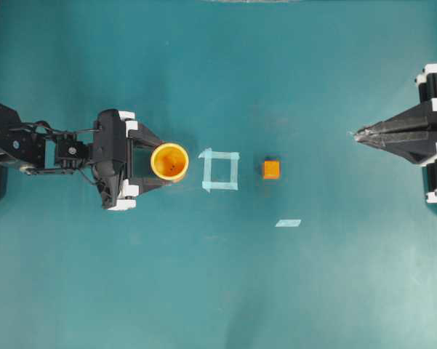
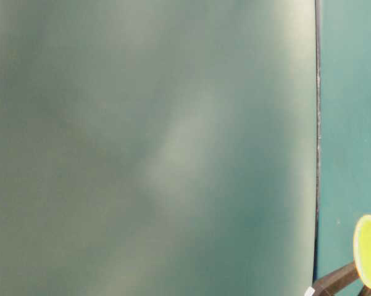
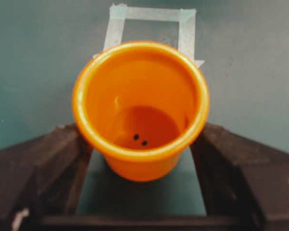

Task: Move the cup backward with left arm.
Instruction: 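Slide the held orange cup backward toward the far table edge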

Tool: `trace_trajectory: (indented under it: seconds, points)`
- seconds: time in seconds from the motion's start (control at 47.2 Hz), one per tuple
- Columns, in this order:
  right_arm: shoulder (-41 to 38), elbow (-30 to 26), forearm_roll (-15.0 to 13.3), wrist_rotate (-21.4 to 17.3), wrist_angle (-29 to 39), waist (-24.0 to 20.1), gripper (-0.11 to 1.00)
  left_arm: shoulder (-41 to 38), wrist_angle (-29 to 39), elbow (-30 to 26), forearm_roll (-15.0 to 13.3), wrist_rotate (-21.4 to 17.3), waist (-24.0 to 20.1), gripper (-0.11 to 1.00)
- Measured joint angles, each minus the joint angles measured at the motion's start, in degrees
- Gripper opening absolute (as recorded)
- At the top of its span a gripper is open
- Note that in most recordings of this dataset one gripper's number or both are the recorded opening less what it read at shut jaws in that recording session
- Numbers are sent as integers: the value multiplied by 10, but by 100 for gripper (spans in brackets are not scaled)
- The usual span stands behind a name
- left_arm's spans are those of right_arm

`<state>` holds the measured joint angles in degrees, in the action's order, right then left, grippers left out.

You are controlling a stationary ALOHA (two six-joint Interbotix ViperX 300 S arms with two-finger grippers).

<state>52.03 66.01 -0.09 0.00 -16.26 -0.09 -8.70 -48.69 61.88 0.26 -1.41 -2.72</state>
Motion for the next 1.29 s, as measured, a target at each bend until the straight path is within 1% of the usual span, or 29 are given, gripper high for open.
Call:
trace_trajectory:
  seconds: [0.424,0.551,0.784,0.975,1.293]
  points:
    - [1,0,0,-1,0,0,0,0,-21,0,1,-4,-1,64]
    - [1,-1,0,-2,0,0,0,0,-22,0,1,-4,-11,64]
    - [0,-3,0,-4,0,0,0,0,-21,0,1,-4,-47,64]
    - [1,-3,0,-4,0,0,0,0,-21,-1,0,-4,-96,64]
    - [1,-3,0,-4,0,0,0,0,27,-25,2,-4,-156,64]
